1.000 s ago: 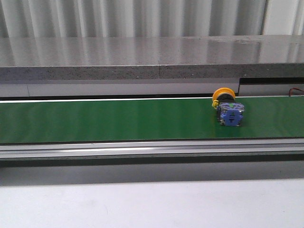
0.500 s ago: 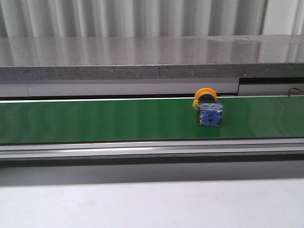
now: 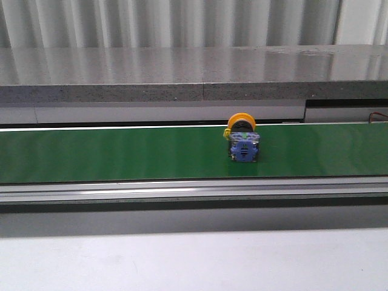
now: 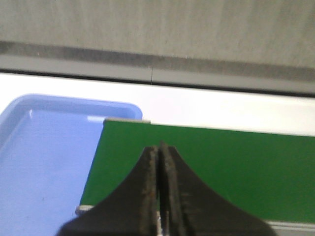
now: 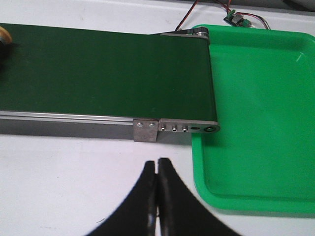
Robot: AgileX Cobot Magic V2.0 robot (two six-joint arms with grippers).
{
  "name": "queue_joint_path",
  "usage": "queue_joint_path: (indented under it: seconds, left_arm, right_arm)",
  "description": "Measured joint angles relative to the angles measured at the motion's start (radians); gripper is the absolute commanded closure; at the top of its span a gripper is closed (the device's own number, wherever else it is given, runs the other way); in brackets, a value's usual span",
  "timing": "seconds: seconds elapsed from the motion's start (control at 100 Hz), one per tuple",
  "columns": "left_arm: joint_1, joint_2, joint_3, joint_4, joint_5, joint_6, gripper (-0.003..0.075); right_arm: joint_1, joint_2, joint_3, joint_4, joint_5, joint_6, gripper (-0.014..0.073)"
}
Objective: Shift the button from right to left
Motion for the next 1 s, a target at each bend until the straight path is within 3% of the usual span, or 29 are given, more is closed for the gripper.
queue_joint_path:
  seconds: [0.35, 0.89, 1.0]
  left_arm:
    - [0.0, 0.278, -0.08, -0.029, 0.12, 0.002, 0.074]
    - [0.0, 0.312, -0.081, -0.038, 0.156, 0.002, 0.0738]
    - [0.0, 0.312, -0.081, -0.038, 0.165, 0.002, 0.0659]
  right_arm:
    - [0.0, 0.0, 0.0, 0.0, 0.0, 0.0, 0.0659]
    - [0.0, 0.0, 0.0, 0.0, 0.002, 0.0, 0.0659]
    - [0.0, 0.0, 0.0, 0.0, 0.002, 0.0, 0.0659]
